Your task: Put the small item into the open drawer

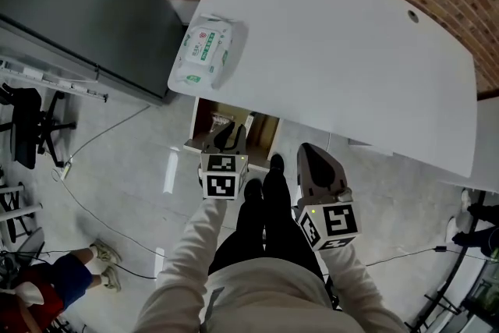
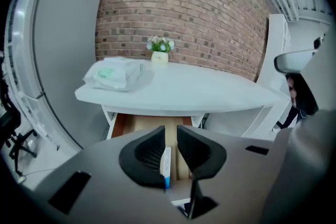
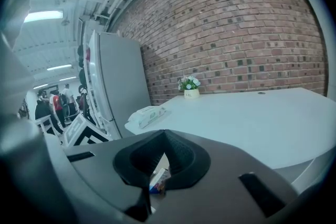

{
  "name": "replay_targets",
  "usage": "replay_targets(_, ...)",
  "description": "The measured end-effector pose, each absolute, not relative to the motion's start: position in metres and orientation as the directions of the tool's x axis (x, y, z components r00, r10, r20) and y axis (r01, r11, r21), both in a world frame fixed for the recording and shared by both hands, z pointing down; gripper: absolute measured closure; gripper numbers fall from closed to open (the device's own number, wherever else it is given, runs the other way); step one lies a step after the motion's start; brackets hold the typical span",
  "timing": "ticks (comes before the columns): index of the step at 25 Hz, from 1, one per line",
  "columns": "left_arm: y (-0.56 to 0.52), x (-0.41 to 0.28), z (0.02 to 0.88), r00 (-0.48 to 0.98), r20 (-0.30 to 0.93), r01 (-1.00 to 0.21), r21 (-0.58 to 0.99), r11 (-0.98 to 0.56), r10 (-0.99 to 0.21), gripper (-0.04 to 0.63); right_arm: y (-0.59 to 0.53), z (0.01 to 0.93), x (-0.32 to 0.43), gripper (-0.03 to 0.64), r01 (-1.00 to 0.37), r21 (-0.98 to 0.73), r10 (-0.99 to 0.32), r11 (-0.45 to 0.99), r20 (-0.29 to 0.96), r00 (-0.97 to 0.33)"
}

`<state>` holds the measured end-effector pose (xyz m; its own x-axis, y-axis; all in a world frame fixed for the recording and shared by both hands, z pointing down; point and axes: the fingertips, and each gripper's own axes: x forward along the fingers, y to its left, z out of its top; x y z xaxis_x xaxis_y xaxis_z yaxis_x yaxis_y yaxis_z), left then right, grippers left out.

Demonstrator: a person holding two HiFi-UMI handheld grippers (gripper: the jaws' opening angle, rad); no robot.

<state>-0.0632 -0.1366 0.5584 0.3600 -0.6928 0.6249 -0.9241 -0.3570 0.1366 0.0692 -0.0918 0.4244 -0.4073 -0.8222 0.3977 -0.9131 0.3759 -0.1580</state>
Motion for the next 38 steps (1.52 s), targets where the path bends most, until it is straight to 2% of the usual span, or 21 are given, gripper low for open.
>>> replay_targets(9,-0.125,-0.085,0.476,0.349,0.473,-0.936,0.125,-0.33,-0.809,0.552,-0.081,0.404,0.063,0.591,-0.917,-0.143,-0.845,0.371,0.356,-0.398)
replay_targets(20,-0.105,-0.097,0.4,0.386,0.315,-0.922,0.093,-0.376,-0.867,0.575,-0.074,0.378,0.056,0.591,-0.922,-0.113,-0.87,0.372,0.304,-0.388)
replay_targets(38,-0.082,-0.132,0.366,0.396,0.211,-0.918,0.119,-0.378,-0.894,0.578,-0.078,0.351,0.036,0.591,-0.903,-0.041,-0.869,0.427,0.256,-0.423)
